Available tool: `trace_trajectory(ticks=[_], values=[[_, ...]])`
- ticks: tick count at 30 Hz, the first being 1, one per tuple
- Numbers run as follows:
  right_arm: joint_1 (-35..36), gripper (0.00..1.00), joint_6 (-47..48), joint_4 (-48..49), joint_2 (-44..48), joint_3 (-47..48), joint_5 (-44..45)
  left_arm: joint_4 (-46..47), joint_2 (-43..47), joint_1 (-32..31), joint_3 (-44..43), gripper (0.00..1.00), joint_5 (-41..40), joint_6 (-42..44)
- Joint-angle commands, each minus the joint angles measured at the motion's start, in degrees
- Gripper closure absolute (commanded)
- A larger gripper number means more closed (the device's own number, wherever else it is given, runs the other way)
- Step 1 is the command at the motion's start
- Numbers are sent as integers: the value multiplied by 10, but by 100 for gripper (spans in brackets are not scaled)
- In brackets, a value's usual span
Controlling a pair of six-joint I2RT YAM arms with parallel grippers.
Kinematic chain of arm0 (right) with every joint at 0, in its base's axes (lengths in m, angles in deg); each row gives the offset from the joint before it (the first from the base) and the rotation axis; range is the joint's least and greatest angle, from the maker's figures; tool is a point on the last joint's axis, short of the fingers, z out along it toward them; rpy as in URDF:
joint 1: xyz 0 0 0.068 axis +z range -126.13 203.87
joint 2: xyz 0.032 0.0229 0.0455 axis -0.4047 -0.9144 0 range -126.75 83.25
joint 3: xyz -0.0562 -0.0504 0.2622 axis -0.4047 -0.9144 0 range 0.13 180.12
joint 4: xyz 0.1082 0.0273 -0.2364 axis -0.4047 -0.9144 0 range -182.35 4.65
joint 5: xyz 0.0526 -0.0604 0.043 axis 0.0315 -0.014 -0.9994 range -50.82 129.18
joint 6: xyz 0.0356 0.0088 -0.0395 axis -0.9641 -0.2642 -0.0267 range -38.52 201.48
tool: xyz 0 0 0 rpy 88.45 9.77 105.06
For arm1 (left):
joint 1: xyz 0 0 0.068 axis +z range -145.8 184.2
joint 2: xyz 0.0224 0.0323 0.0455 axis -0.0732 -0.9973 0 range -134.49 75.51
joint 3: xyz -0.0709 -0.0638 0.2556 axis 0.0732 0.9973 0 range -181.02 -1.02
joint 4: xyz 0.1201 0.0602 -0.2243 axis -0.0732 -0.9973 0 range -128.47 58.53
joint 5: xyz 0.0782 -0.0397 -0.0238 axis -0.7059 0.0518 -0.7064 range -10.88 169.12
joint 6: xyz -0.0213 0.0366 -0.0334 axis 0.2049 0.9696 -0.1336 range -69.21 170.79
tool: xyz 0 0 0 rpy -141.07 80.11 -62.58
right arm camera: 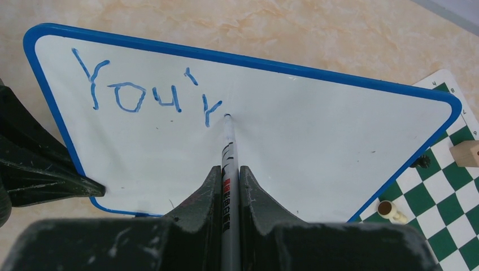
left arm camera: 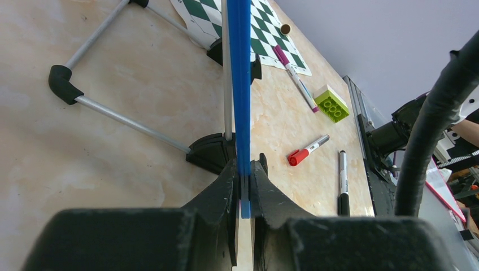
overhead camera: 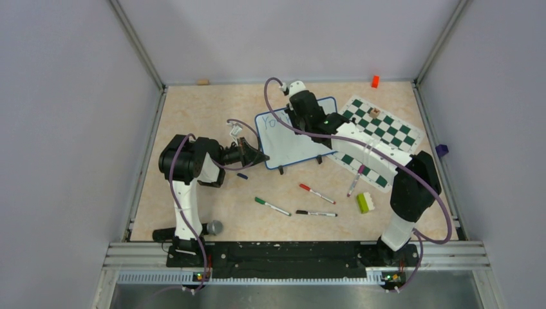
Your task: Write a sentence on the whiteboard
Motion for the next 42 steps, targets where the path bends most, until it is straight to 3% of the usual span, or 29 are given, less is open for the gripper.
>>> trace_trajectory(ticks=[1,21,42], values=[[-17,100,-1,16,-6,17,18,44,16,-4,7,95,36,10],[-18,100,3,14,-18,49,14,45,18,-3,8,95,38,10],[-19,100,-2,-12,-8,39,-48,45,21,-3,9,95,38,11]])
